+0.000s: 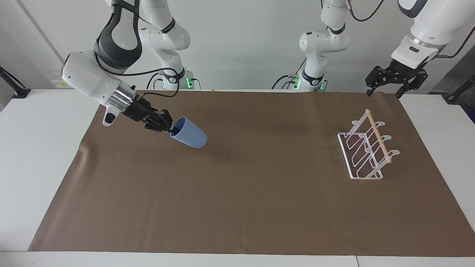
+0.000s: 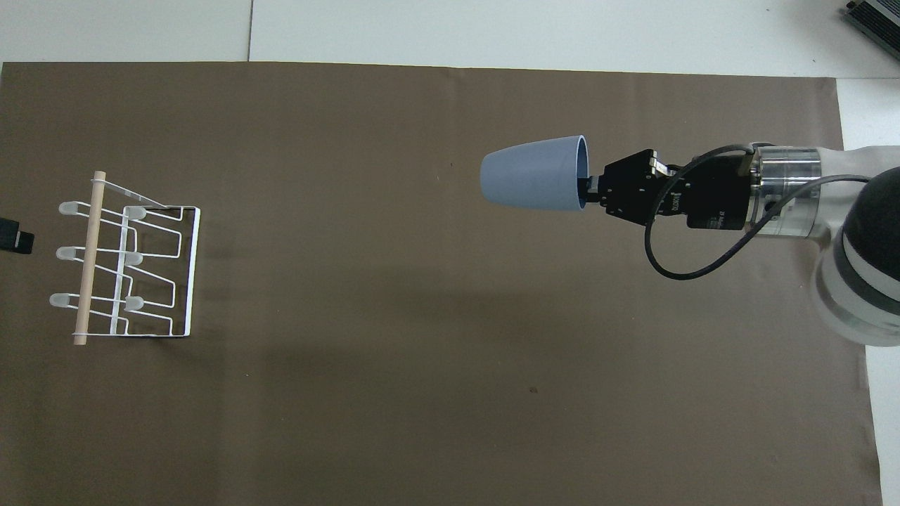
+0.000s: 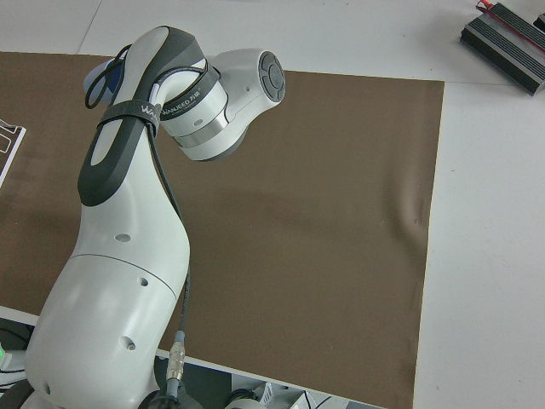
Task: Hang cup on cup holder
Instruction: 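Lift the blue cup with the right gripper while the left gripper approaches, then close the left gripper around the cup body held by the right gripper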
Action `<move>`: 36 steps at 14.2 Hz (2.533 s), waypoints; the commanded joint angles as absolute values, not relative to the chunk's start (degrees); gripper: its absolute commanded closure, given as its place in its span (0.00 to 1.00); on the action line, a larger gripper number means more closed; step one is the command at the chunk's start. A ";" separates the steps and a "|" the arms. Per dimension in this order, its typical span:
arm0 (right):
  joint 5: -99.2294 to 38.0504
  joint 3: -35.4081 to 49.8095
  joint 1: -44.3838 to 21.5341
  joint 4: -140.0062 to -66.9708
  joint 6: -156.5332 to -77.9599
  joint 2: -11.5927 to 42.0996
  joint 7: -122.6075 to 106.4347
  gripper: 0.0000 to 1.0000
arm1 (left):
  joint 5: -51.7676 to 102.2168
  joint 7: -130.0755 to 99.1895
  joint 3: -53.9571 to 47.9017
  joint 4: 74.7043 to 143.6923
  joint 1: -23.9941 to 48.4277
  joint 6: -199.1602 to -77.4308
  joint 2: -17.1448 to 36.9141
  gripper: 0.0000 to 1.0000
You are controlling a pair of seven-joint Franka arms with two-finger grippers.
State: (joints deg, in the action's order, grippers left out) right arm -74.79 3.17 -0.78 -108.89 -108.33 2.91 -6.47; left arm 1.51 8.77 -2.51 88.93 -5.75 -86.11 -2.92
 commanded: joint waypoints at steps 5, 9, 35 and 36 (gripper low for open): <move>-95.24 3.25 -7.37 -116.01 -111.95 1.06 -14.14 1.00 | 8.34 -21.20 -4.83 90.09 -3.61 -87.45 -4.13 0.00; -105.89 3.25 -13.70 -116.54 -118.82 1.32 -16.35 1.00 | 15.11 -45.39 -7.63 88.78 -2.90 -87.63 -3.61 0.00; -104.59 3.34 -18.81 -117.60 -121.55 1.32 -23.55 1.00 | 28.21 -111.97 -21.27 92.19 2.55 -113.99 -0.53 0.00; -104.68 3.34 -18.81 -117.60 -121.47 1.23 -23.64 1.00 | 28.21 -111.97 -21.18 92.28 2.55 -114.26 -0.09 0.00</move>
State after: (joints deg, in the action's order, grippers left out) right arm -105.43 3.24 -18.86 -116.42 -120.50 2.79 -23.83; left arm 28.27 -111.02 -21.69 91.39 1.88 -112.42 -0.44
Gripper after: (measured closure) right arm 0.952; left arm 0.000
